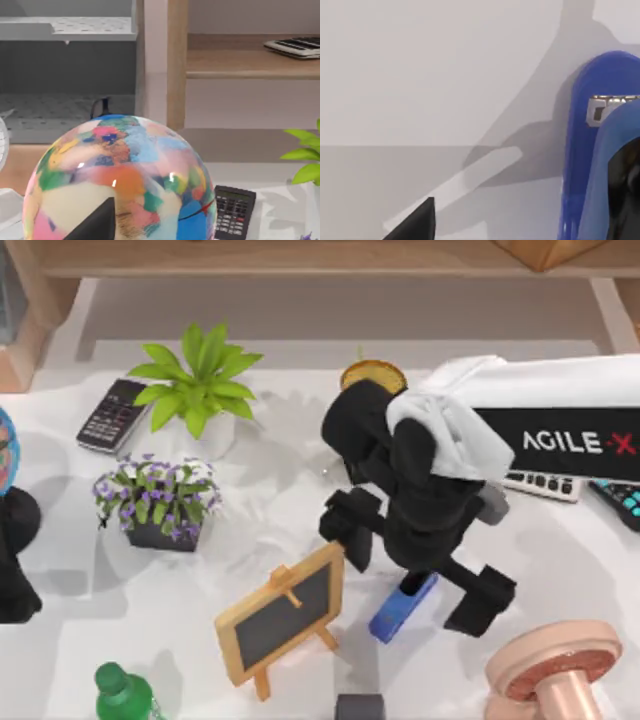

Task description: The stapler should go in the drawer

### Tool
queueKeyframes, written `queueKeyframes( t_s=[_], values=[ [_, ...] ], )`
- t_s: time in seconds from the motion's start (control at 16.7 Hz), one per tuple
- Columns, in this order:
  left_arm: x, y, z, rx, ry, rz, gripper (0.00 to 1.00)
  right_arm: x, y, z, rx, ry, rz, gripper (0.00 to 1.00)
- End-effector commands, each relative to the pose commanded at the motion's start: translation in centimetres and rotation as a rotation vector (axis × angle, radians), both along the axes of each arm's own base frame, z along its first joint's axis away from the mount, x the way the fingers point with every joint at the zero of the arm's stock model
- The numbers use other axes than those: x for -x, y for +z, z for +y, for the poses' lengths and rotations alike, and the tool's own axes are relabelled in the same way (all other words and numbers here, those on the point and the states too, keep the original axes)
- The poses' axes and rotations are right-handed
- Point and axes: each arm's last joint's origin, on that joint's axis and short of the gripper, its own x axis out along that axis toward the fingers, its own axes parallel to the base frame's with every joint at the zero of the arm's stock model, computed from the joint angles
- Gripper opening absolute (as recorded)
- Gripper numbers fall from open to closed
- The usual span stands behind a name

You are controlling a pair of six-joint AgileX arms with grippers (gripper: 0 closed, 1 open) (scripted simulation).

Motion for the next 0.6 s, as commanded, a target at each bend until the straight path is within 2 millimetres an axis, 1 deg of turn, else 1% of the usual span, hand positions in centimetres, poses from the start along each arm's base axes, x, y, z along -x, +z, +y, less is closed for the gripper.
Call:
queueKeyframes(
  t_s=[0.12,0.3,0.6],
  values=[
    [0.00,0.00,0.00,0.000,0.000,0.000,1.00,0.11,-0.85,-0.07,0.004,0.000,0.005,1.00],
    [0.00,0.00,0.00,0.000,0.000,0.000,1.00,0.11,-0.85,-0.07,0.004,0.000,0.005,1.00],
    [0.00,0.00,0.00,0.000,0.000,0.000,1.00,0.11,-0.85,-0.07,0.004,0.000,0.005,0.62]
  ],
)
